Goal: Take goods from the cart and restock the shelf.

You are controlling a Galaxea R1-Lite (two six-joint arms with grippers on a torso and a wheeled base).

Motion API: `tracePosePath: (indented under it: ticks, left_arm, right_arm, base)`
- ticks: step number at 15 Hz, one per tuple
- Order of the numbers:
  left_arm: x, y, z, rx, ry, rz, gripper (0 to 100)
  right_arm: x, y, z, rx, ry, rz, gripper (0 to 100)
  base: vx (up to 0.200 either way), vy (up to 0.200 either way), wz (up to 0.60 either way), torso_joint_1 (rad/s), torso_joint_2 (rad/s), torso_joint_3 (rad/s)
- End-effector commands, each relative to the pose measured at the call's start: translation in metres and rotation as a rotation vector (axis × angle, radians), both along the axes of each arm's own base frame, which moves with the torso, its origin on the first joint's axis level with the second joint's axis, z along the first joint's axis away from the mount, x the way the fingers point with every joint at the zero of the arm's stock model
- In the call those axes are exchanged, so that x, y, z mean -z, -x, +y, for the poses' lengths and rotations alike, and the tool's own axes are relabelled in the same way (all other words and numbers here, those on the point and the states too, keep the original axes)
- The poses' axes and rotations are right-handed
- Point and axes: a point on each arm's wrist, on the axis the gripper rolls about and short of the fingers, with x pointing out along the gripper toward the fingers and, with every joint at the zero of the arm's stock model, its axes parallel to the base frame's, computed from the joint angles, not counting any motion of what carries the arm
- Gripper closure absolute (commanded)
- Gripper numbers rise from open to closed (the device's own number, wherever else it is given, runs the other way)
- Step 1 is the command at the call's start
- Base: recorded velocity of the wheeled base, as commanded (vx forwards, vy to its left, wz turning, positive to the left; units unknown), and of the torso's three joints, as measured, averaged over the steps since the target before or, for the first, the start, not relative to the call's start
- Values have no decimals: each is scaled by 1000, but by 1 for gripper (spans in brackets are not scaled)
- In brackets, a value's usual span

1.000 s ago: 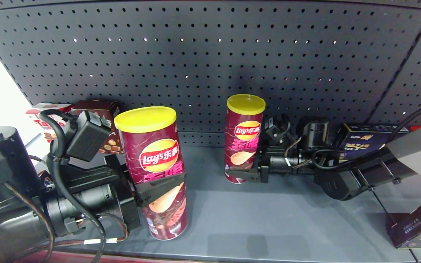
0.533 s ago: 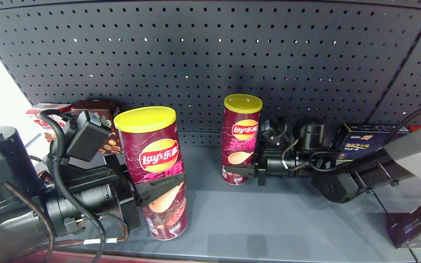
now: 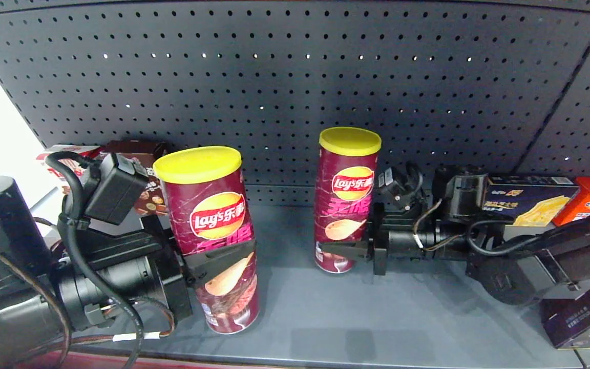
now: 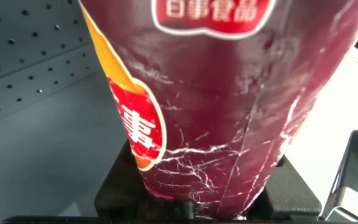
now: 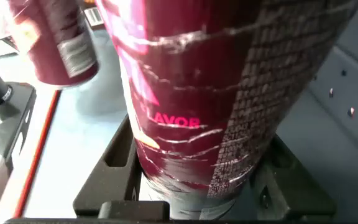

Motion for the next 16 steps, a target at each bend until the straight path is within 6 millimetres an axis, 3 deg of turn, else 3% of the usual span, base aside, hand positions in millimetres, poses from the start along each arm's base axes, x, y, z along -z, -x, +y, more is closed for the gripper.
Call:
tracePosePath:
  ticks: [1,2,5,8,12,16]
  left_arm:
    - [-4,4,2,0,9,-16,100]
    - [-4,6,3,0,9,-16,100]
    - [-4,6,2,8,7,-16,100]
    - [-2,9,-3,31,3,-12,100]
    - [0,10,-3,33,-8,-15,100]
    - [1,9,-2,27,-9,-12,100]
  right_arm:
    - [-14,32,-10,16,-4,-20,100]
    - [-14,46,-14,7,-2,-16,100]
    - [-13,63,-24,6,-17,-41,100]
    - [1,74,-31,-3,-13,-31,100]
    - [25,84,-22,-36,6,-8,100]
    - [46,77,-8,-27,11,-10,100]
  base:
    - [0,0,0,0,0,0]
    - [0,0,0,0,0,0]
    - [0,0,0,0,0,0]
    - [0,0,0,0,0,0]
    - [0,0,0,0,0,0]
    - [0,0,0,0,0,0]
